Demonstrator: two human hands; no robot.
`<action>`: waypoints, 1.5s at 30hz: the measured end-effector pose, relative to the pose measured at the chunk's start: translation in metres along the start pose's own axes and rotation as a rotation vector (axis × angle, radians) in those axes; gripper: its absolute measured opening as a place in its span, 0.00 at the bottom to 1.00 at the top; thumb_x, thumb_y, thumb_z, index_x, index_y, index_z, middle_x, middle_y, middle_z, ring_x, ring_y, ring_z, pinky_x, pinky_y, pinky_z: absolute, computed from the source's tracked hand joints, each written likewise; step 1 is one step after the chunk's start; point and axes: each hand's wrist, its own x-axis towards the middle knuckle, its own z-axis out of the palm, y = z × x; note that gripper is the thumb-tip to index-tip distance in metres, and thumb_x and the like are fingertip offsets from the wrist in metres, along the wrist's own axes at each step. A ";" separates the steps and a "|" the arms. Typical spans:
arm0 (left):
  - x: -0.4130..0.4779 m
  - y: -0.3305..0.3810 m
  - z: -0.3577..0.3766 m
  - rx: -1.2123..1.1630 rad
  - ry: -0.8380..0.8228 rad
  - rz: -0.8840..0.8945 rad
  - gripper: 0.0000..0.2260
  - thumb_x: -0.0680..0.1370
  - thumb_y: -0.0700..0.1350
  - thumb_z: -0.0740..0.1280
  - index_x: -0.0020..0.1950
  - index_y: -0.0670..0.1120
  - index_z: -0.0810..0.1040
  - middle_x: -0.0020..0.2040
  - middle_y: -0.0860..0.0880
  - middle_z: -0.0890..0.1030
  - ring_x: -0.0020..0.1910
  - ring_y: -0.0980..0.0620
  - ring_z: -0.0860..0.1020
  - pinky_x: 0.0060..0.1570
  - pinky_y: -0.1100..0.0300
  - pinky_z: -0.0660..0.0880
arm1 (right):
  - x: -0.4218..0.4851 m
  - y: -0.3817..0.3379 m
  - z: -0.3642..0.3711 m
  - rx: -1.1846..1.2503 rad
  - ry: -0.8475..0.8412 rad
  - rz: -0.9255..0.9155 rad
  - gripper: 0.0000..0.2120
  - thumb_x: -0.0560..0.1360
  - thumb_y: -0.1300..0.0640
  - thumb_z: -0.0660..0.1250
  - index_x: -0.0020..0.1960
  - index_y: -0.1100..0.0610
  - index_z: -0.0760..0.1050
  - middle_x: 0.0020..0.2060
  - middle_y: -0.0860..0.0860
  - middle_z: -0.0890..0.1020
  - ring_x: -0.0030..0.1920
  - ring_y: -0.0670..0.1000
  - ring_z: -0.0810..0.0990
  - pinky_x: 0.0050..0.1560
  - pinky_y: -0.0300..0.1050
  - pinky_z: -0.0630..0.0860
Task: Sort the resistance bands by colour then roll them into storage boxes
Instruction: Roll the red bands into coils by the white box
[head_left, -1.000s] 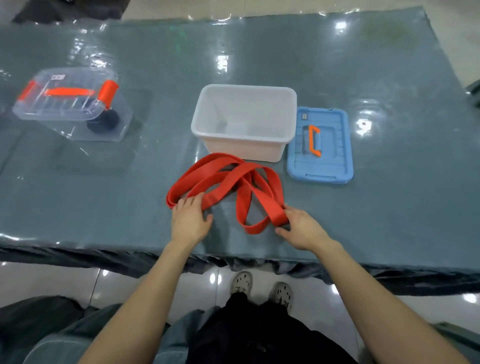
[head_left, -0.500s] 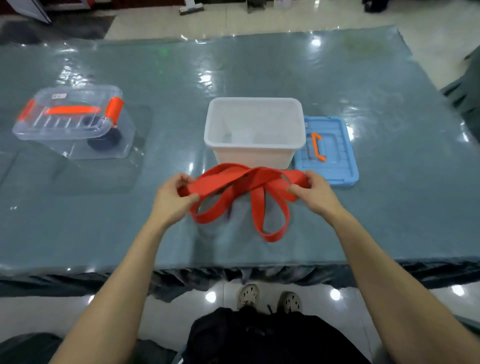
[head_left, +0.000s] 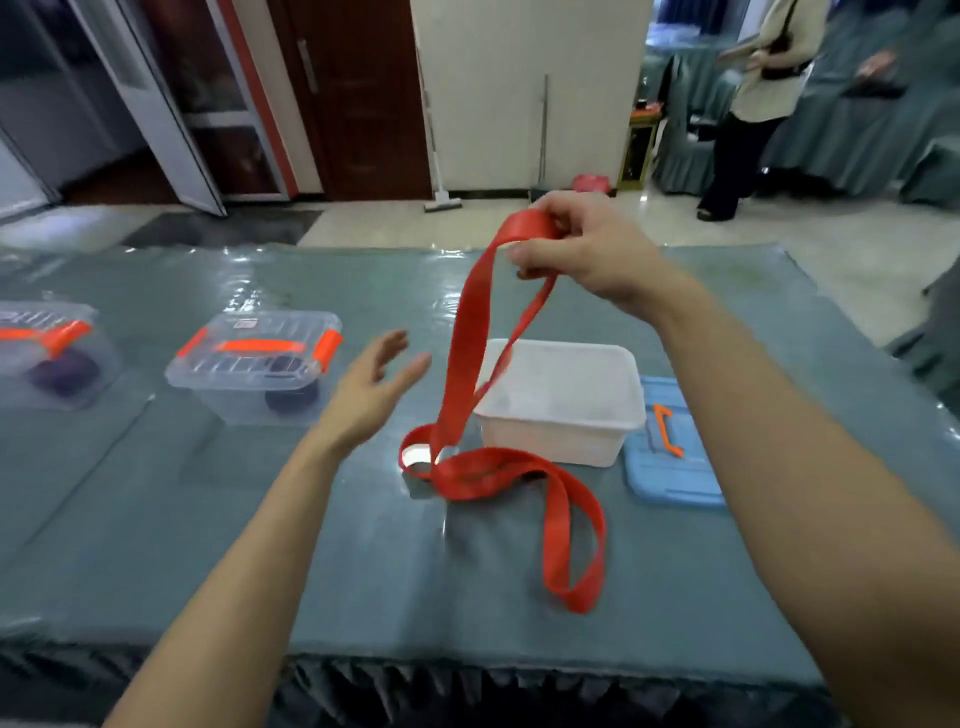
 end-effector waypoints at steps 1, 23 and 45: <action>-0.003 0.014 0.014 -0.069 -0.102 0.010 0.35 0.74 0.64 0.74 0.78 0.54 0.71 0.74 0.54 0.78 0.74 0.60 0.75 0.75 0.58 0.69 | 0.003 -0.009 0.004 -0.042 -0.038 -0.010 0.14 0.74 0.60 0.80 0.56 0.60 0.81 0.46 0.55 0.85 0.45 0.52 0.87 0.55 0.52 0.86; 0.069 0.257 -0.099 0.127 0.452 0.596 0.11 0.84 0.48 0.71 0.66 0.59 0.81 0.47 0.55 0.87 0.45 0.63 0.84 0.48 0.61 0.78 | 0.092 -0.228 -0.068 -0.060 0.066 -0.426 0.15 0.79 0.49 0.76 0.60 0.56 0.81 0.54 0.62 0.86 0.49 0.55 0.90 0.54 0.55 0.87; 0.047 0.215 -0.001 0.487 0.056 0.481 0.19 0.72 0.67 0.78 0.54 0.59 0.77 0.34 0.60 0.77 0.34 0.59 0.76 0.37 0.62 0.73 | 0.018 -0.056 -0.055 0.459 0.214 -0.045 0.06 0.83 0.55 0.70 0.56 0.56 0.84 0.53 0.60 0.87 0.43 0.57 0.88 0.46 0.56 0.86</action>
